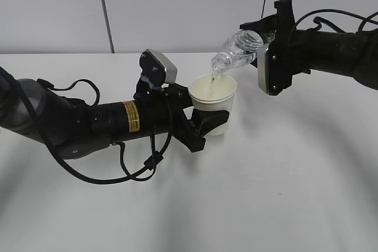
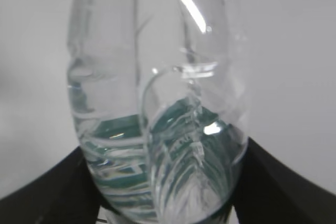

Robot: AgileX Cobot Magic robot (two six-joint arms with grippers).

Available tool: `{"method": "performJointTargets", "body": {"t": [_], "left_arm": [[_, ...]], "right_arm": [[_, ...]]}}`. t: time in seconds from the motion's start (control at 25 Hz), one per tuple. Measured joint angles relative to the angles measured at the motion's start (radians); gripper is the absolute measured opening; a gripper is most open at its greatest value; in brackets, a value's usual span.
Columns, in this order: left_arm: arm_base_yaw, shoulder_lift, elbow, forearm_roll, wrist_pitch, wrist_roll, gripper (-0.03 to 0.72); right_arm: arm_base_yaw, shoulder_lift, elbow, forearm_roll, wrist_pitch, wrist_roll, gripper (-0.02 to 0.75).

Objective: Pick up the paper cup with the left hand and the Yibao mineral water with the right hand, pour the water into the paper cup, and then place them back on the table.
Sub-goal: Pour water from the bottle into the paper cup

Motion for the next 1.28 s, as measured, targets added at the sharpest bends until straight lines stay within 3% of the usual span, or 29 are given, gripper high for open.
{"method": "performJointTargets", "body": {"t": [1.28], "left_arm": [[0.000, 0.000, 0.000, 0.000, 0.004, 0.000, 0.433]], "right_arm": [[0.000, -0.004, 0.000, 0.000, -0.023, -0.027, 0.490]]}}
